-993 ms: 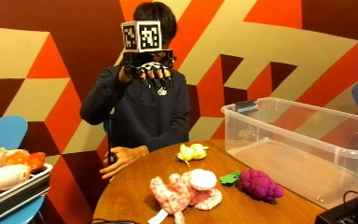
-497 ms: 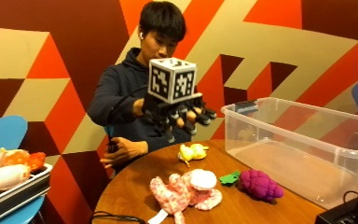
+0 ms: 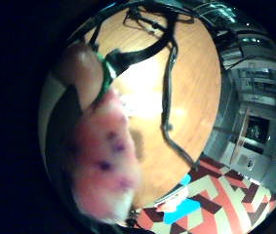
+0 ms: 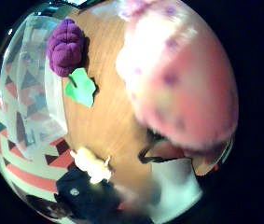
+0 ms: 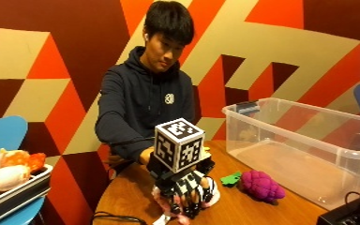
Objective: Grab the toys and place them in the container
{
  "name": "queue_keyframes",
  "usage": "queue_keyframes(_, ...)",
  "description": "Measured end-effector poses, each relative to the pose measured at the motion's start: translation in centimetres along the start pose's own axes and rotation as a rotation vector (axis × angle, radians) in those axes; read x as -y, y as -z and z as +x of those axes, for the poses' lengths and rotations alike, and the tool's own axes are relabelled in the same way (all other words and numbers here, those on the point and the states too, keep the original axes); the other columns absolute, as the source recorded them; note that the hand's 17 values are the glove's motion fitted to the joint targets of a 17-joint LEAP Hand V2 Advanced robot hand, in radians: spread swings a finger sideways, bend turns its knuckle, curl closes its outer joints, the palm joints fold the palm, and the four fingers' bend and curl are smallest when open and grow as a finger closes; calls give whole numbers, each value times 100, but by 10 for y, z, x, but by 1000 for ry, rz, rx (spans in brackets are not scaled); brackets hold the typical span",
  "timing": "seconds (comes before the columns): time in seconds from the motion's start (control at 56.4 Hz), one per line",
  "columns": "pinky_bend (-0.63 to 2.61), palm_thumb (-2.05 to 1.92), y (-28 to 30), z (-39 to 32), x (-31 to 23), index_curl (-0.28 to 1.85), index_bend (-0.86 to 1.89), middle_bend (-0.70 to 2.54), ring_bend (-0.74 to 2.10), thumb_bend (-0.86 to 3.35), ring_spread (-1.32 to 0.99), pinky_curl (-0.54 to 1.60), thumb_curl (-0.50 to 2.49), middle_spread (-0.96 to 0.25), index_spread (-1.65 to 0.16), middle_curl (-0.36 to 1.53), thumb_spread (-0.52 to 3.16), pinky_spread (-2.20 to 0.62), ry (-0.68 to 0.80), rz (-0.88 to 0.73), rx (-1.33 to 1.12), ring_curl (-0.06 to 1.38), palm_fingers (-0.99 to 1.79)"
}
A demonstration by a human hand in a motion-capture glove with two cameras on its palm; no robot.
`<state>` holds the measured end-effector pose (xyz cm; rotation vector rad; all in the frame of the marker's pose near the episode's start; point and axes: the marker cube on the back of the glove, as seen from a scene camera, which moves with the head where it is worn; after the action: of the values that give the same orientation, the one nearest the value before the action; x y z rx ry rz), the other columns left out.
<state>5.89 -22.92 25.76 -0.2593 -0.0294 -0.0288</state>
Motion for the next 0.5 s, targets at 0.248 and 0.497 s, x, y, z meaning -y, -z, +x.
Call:
queue_keyframes(0.248,67,81,-7,-7,14,17,29,94,110,31,-36,34,62,-20,-32,50,74,-33,43,48,152,48,112)
queue_keyframes(0.497,84,77,35,-34,2,32,70,108,130,29,-40,47,74,-22,-40,63,34,-42,79,82,139,60,111)
